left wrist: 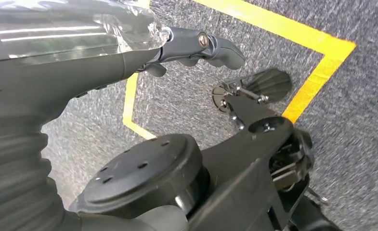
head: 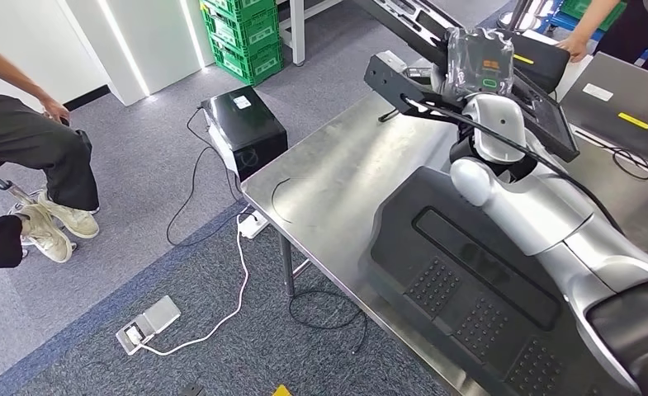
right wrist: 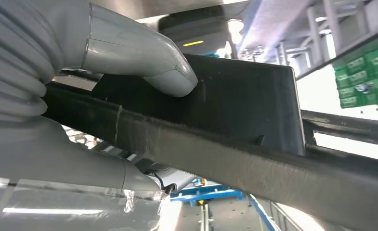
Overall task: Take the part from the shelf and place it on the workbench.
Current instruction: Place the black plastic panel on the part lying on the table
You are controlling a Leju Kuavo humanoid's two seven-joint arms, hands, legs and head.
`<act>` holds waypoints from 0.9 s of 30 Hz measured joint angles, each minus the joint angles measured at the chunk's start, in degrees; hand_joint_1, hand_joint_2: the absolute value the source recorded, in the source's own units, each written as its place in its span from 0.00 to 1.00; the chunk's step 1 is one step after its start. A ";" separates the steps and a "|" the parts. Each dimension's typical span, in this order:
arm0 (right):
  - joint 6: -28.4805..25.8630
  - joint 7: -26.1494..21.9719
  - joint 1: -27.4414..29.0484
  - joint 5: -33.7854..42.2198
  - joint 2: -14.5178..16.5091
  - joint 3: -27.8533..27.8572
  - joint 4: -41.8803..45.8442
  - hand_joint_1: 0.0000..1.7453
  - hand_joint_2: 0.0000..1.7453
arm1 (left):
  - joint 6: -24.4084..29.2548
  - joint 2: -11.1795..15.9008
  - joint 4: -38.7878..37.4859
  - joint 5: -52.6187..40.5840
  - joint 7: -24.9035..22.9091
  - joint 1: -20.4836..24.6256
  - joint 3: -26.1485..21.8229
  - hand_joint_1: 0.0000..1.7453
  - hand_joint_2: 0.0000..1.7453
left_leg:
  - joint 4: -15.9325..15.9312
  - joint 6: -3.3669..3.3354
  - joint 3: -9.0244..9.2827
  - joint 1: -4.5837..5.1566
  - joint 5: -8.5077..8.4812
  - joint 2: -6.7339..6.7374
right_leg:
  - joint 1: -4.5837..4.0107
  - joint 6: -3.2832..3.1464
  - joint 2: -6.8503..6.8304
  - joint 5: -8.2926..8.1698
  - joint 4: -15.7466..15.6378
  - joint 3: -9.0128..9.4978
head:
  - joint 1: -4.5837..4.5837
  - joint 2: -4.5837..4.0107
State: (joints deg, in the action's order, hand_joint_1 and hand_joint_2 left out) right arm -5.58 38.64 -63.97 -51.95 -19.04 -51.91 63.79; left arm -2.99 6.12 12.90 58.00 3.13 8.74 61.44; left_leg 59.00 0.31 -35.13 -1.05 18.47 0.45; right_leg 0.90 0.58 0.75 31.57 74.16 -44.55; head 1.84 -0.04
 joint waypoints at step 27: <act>-0.01 0.01 -0.31 0.00 -0.15 0.03 -0.55 1.00 1.00 | 0.01 -0.01 -0.07 0.10 -0.01 0.14 0.01 0.00 1.00 | 0.07 0.37 -0.31 -0.07 -0.10 -0.96 | -0.53 -0.95 2.06 -4.74 -11.75 5.60 | -0.82 -0.01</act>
State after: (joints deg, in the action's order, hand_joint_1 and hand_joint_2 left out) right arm -5.59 38.65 -64.28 -51.95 -19.20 -51.88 63.24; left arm -2.99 6.11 12.83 58.10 3.12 8.88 61.45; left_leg 59.07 0.69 -35.43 -1.11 18.37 -0.52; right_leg 0.37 -0.36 2.81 26.82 62.42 -38.94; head 1.02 -0.04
